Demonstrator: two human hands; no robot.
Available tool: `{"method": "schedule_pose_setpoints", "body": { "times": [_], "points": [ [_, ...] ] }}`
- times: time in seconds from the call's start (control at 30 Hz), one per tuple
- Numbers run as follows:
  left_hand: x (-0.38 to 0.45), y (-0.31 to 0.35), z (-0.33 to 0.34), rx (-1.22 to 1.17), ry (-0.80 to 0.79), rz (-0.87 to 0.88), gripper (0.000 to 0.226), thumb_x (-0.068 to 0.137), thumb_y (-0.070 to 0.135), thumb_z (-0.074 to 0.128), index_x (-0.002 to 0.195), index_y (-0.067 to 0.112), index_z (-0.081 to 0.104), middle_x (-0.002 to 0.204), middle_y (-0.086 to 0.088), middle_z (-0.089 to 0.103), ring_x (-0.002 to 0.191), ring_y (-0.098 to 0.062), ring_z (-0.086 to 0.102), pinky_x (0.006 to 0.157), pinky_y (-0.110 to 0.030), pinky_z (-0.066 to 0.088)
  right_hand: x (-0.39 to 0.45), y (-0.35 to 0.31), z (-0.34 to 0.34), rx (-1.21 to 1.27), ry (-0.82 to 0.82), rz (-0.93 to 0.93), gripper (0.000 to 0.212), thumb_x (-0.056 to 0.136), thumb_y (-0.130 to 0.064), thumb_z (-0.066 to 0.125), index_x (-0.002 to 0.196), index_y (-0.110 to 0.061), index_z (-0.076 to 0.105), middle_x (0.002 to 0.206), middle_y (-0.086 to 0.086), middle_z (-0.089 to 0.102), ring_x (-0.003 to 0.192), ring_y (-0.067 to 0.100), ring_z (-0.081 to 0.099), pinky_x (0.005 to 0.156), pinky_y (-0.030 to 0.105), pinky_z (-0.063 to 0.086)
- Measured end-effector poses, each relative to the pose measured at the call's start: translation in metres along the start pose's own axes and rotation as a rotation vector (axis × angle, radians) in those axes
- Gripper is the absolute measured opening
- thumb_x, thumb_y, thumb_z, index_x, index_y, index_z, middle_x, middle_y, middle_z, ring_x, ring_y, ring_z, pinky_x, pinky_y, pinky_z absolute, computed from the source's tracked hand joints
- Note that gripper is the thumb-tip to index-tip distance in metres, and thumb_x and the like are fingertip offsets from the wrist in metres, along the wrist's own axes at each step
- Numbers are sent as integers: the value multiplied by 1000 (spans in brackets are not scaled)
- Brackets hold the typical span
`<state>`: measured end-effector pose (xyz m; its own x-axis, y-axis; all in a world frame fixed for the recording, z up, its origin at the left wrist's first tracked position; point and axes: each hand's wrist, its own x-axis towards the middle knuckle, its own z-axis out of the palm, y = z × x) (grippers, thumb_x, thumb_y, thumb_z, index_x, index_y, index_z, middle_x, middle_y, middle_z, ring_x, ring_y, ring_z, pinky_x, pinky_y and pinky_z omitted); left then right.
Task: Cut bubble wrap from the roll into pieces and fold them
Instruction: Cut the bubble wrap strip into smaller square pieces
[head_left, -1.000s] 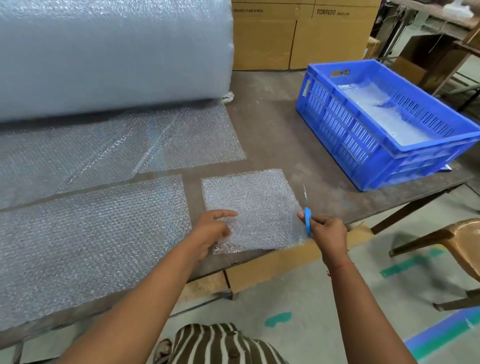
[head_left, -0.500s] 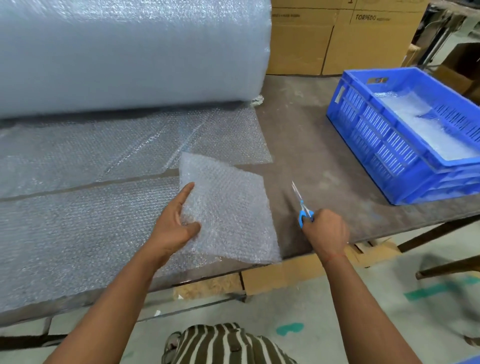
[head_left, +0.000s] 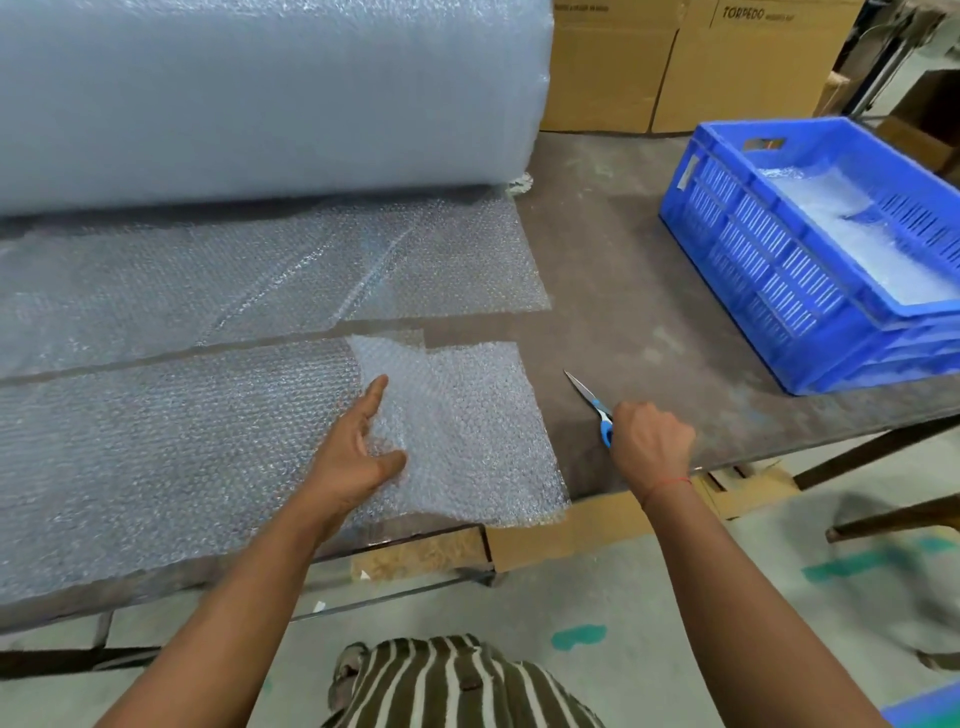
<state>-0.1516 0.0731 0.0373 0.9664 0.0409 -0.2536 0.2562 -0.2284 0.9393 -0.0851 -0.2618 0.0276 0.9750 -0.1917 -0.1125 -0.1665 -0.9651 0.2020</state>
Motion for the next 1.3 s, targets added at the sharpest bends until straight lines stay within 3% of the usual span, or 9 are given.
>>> {"method": "schedule_pose_setpoints", "body": {
  "times": [0.2,0.4,0.53,0.63,0.77,1.0,1.13,1.2,1.3],
  "points": [
    [1,10,3,-51,-23,49,100,92,-12,73,167,40,31,174,19,24,162,-9,16,121,-24,18,-47,0,12,604,62,202,25,105,-29,58,96,-11,74,84,16,72,83,44,69,68,36,46],
    [2,38,12,-118,-67,130,102,89,-15,75,168,32,30,174,17,26,158,2,17,127,-23,13,-124,-41,25,1901,-663,598,57,101,-62,63,134,-21,41,97,33,78,89,47,80,68,38,63],
    [-4,48,5,-166,-68,169,99,88,-16,75,167,27,34,172,17,32,158,4,21,126,-19,19,-125,-61,18,2382,-578,780,47,97,-38,74,135,-19,54,104,23,81,84,33,81,85,43,67],
    [-13,42,-17,-173,-53,175,97,87,-16,75,166,29,38,169,21,37,156,8,25,109,1,28,-117,-71,13,2411,-521,786,27,95,-18,77,120,-12,73,103,13,83,77,23,80,72,34,68],
    [-27,12,-58,-132,-47,125,98,86,-11,81,164,32,39,167,24,39,151,16,29,111,-2,27,-110,-73,20,2131,-482,605,25,87,-7,83,108,-12,69,95,9,78,69,17,74,51,24,57],
    [-22,-36,-80,-59,-58,35,82,90,-14,73,151,38,54,154,30,48,138,26,36,111,-7,32,-57,-77,18,1629,-421,312,60,78,-33,96,123,-13,63,67,0,44,51,12,35,45,24,30],
    [-9,-48,-78,-70,-14,3,54,91,5,82,138,28,71,132,25,63,110,27,57,99,-12,46,-32,-91,19,1569,-401,174,67,84,-18,93,135,-8,52,98,5,75,78,20,74,57,27,54],
    [-2,-48,-79,-80,32,-27,41,90,10,85,127,25,79,127,16,71,108,18,64,100,-18,51,-28,-97,24,1573,-329,141,64,89,-3,85,139,-3,45,116,23,73,101,35,75,72,36,60],
    [12,-48,-82,-127,50,-109,28,89,11,87,116,20,84,124,-4,79,119,-20,72,104,-34,57,-24,-99,31,1411,-210,87,64,93,-2,82,141,-12,42,94,15,68,81,28,67,70,42,56]
  ]
}}
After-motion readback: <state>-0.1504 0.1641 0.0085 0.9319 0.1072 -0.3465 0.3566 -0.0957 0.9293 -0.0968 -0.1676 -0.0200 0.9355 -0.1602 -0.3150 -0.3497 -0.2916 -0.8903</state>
